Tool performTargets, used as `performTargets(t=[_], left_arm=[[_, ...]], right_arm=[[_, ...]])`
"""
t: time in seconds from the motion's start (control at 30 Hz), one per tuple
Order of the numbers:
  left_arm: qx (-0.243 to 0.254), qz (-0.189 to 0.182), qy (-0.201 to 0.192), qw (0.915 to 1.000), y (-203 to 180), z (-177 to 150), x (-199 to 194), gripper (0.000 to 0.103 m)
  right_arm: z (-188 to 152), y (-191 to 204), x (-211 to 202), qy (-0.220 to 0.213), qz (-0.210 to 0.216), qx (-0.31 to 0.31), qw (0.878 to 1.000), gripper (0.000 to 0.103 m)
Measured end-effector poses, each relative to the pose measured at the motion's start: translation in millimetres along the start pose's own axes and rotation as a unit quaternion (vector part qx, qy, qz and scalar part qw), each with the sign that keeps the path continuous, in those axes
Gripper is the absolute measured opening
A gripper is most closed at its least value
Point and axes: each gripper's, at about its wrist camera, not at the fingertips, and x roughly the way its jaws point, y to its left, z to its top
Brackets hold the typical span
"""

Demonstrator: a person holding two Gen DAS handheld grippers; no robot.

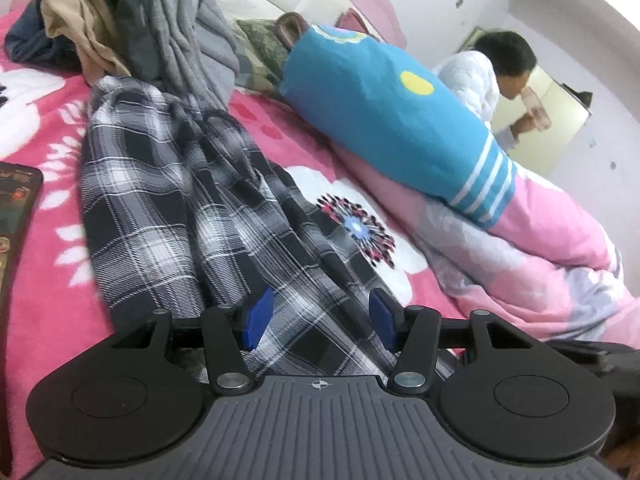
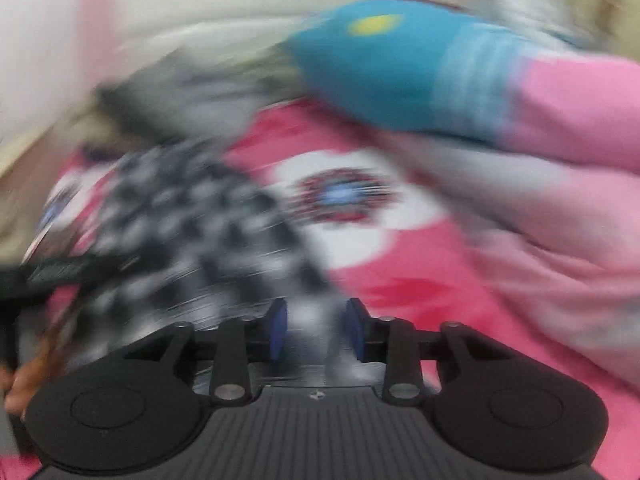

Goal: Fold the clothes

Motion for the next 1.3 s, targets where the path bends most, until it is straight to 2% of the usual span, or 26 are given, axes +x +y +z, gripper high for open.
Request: performTargets(t=[0.1,0.13,0.2,0.23,0.37,0.47,0.53,0.63,0.7,0.73,0.9,1.03,1.1,1.13,1.17,1.2,1.3], left_arm=[[-0.005,0.005,0.000,1.0000,2.8,1.6,0.8,0.053],[-0.005,0.006,0.002,1.0000,3.1,1.7,1.8,0.053],[-0.005,0.008,0.008,0.9999,3.7,1.8,3.7,0.053],[-0.003,0.008,0.010,0.9999,3.7,1.7,4.4,0.053],[0.002,0.009,0.018,0.9998,4.0,0.9,6.2,0.053],[0.007,0.012,0.021,0.9997,3.6,0.3,7.3,0.053],[0.010,0.014,0.023,0.9996,3.3,-0.1,8.0,0.053],[0.006,0.014,0.023,0.9996,4.1,0.6,8.0,0.053],[0.007,0.015,0.024,0.9996,3.7,0.2,8.6,0.053],[0.009,0.016,0.023,0.9996,3.3,0.0,8.8,0.053],[0.007,0.016,0.022,0.9996,3.5,0.0,9.1,0.053],[0.004,0.017,0.020,0.9996,4.4,0.1,8.8,0.053],[0.003,0.017,0.020,0.9997,4.7,0.2,8.7,0.053],[0.002,0.017,0.020,0.9997,4.9,0.3,8.6,0.053],[0.001,0.016,0.020,0.9997,5.2,0.8,8.3,0.053],[-0.001,0.016,0.020,0.9997,5.4,1.3,8.0,0.053],[-0.007,0.016,0.020,0.9996,6.4,2.1,7.8,0.053]], right_arm=[[4.3,19.3,25.7,0.025,0.029,-0.030,0.999,0.035],[4.7,20.9,34.3,0.038,0.029,-0.034,0.998,0.031],[6.5,20.8,47.2,0.056,0.019,-0.036,0.998,0.002],[8.0,18.8,50.2,0.057,0.012,-0.033,0.998,0.001],[14.5,-11.4,40.0,0.015,0.004,0.050,0.999,0.001],[12.1,-34.3,50.1,0.014,0.000,0.120,0.993,0.001],[12.7,-41.6,53.6,0.016,-0.008,0.140,0.990,0.004],[18.4,-48.5,48.5,0.003,0.018,0.170,0.985,0.008],[28.7,-46.1,44.1,-0.026,0.035,0.166,0.985,0.023],[35.2,-41.8,46.2,-0.036,0.039,0.156,0.986,0.034],[69.0,-9.7,82.6,-0.042,0.067,0.083,0.993,0.037],[90.0,16.2,118.6,-0.032,0.085,0.027,0.995,0.036],[96.2,26.5,137.4,-0.015,0.078,-0.003,0.997,0.033],[98.4,29.4,146.7,-0.002,0.068,-0.015,0.998,0.028],[100.4,31.1,154.9,0.011,0.061,-0.023,0.998,0.008],[101.7,31.0,158.5,0.016,0.055,-0.023,0.998,0.000],[106.9,21.5,151.9,-0.017,0.043,0.008,0.999,0.000]])
